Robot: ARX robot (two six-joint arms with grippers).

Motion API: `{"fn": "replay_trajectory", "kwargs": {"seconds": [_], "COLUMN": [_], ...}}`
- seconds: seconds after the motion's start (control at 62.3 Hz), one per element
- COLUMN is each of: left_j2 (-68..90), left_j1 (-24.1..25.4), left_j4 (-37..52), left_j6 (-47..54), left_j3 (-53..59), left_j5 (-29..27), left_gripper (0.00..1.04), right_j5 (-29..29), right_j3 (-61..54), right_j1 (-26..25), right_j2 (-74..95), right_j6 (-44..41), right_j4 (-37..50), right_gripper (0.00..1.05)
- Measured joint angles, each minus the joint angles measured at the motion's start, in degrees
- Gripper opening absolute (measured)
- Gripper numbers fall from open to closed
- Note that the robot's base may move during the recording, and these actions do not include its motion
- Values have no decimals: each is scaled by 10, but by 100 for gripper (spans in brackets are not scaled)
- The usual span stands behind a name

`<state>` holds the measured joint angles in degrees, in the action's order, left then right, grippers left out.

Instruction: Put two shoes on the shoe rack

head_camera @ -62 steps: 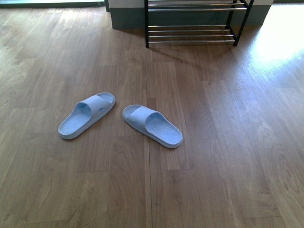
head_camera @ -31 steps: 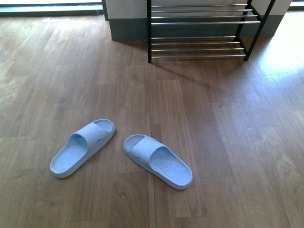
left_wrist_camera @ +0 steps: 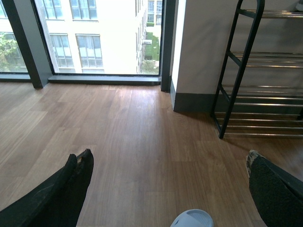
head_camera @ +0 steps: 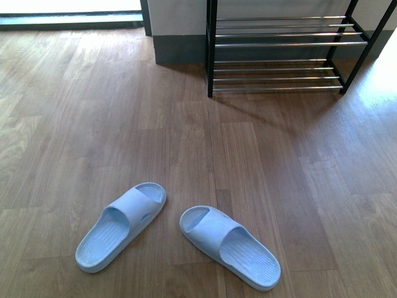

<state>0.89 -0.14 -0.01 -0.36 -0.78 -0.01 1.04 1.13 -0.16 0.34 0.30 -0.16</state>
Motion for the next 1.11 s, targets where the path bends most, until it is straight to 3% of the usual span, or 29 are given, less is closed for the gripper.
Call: {"fn": "replay_trajectory", "kwargs": {"seconds": [0.08,0.369,0.497,0.786,0.914,1.107], "left_j2": [0,0,0,0,0,0], "left_j1": [0,0,0,0,0,0], "left_j4": [0,0,0,0,0,0], "left_j6": [0,0,0,0,0,0], "left_j3": [0,0,0,0,0,0], "left_j5": [0,0,0,0,0,0], "left_gripper": [95,95,95,95,95,95], "right_j5": [60,36,34,62,95,125], "right_j3": [2,95,169,362,435,500], "right_j1": [-7,69,91,105,118,130], "right_j2": [39,562,797,1198,1362,1513], "right_j6": [6,3,-17,-115,-205,-276], "right_j4": [16,323,411,440,436,434], "right_gripper": [96,96,96,96,96,96]}}
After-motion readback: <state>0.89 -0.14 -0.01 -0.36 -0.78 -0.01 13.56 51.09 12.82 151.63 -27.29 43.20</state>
